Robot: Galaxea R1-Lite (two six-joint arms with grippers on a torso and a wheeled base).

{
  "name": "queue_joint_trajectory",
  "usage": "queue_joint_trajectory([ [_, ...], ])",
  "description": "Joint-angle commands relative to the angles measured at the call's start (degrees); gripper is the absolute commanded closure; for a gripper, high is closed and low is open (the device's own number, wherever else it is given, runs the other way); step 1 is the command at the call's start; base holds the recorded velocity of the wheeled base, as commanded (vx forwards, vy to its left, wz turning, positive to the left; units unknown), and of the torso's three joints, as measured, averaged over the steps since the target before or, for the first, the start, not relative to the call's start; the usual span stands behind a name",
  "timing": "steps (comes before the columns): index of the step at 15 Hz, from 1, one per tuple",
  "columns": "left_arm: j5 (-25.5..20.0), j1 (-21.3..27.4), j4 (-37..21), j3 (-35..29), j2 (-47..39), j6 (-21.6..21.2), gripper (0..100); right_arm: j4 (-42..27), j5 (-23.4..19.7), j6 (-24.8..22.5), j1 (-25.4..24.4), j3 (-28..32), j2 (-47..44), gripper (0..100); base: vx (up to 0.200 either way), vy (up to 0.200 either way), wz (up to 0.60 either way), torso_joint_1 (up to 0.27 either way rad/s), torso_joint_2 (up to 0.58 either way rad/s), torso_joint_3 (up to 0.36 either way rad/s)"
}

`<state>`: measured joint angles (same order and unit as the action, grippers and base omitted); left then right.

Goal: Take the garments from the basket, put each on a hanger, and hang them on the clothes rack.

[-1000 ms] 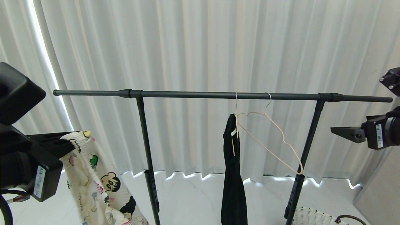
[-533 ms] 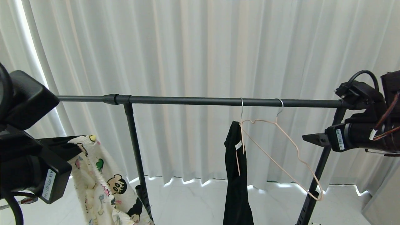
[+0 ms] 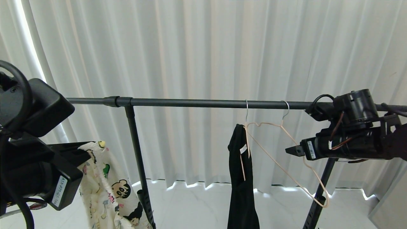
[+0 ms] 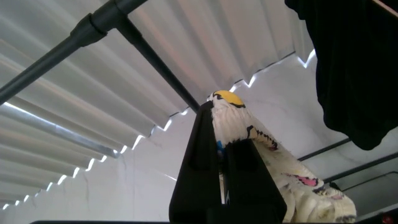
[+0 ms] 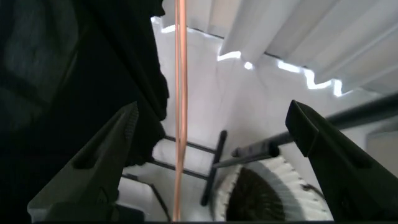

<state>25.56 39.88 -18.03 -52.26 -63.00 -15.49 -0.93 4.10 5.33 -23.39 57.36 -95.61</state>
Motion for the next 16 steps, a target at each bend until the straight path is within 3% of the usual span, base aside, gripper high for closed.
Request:
queue_joint_trajectory([
  [1,0.1,0.0,0.0,0.1,-0.6,0.0,100,1.0,-0.2,1.6,-0.2,-0.1,-4.5,0,0.0,0.0,0.0,0.0,0.0,0.0],
  [4,0.0,0.0,0.0,0.1,-1.2,0.0,100,1.0,-0.1,5.3,-0.6,-0.1,-5.6,0,0.0,0.0,0.0,0.0,0.0,0.0],
  [8,0.0,0.1,0.0,0.1,-1.4,0.0,100,1.0,-0.2,5.9,-0.6,-0.3,-6.3,0,0.0,0.0,0.0,0.0,0.0,0.0],
  [9,0.0,0.1,0.0,0.1,-1.4,0.0,100,1.0,-0.2,5.9,-0.6,-0.3,-6.3,100,0.0,0.0,0.0,0.0,0.0,0.0],
  [16,0.1,0.1,0.0,0.1,-1.2,0.2,100,1.3,-1.1,6.0,-1.0,-0.2,-5.9,100,0.0,0.0,0.0,0.0,0.0,0.0],
])
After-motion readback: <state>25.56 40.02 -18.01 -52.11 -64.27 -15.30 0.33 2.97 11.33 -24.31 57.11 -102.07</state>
